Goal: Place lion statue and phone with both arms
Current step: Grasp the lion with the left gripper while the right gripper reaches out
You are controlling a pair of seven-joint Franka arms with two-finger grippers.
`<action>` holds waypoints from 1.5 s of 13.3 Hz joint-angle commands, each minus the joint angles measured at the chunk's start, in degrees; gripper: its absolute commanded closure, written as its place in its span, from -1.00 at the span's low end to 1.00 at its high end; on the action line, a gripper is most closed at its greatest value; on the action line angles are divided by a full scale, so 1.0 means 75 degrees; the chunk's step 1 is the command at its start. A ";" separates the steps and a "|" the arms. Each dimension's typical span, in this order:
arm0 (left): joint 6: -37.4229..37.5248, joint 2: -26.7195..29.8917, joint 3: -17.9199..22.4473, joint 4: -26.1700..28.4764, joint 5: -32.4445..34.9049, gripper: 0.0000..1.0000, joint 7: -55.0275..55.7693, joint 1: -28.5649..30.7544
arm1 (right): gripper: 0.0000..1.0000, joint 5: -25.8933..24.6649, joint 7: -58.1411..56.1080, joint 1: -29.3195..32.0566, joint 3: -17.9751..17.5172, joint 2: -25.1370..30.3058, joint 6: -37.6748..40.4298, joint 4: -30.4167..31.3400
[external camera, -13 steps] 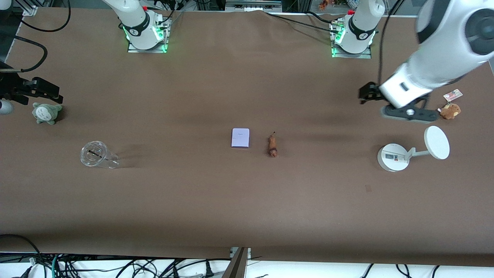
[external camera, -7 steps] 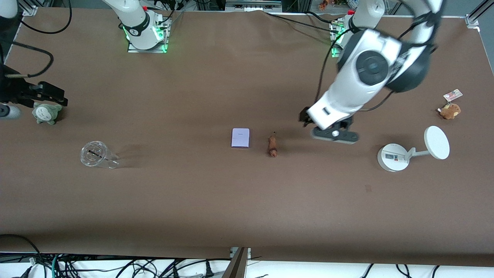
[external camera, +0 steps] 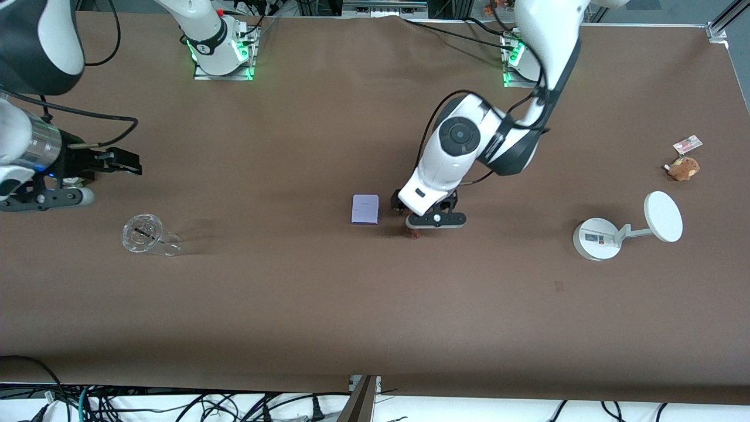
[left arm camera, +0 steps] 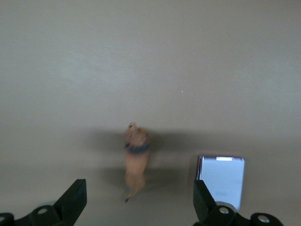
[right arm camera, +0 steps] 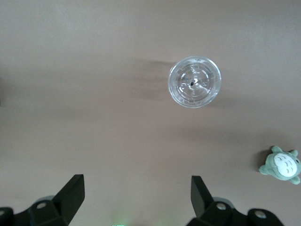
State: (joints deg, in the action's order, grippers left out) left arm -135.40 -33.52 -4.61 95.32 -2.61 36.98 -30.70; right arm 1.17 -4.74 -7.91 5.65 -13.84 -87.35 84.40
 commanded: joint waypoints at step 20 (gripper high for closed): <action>0.1996 0.0660 0.0240 0.0216 0.1403 0.93 -0.1070 0.1324 | -1.00 0.0875 0.2014 -0.1921 -0.0004 -0.2162 -0.2578 -0.0085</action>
State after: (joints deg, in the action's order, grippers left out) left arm -122.36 -29.66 -1.91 95.71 6.67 34.23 -26.66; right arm 6.24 9.57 -21.35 5.29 -28.67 -105.48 84.34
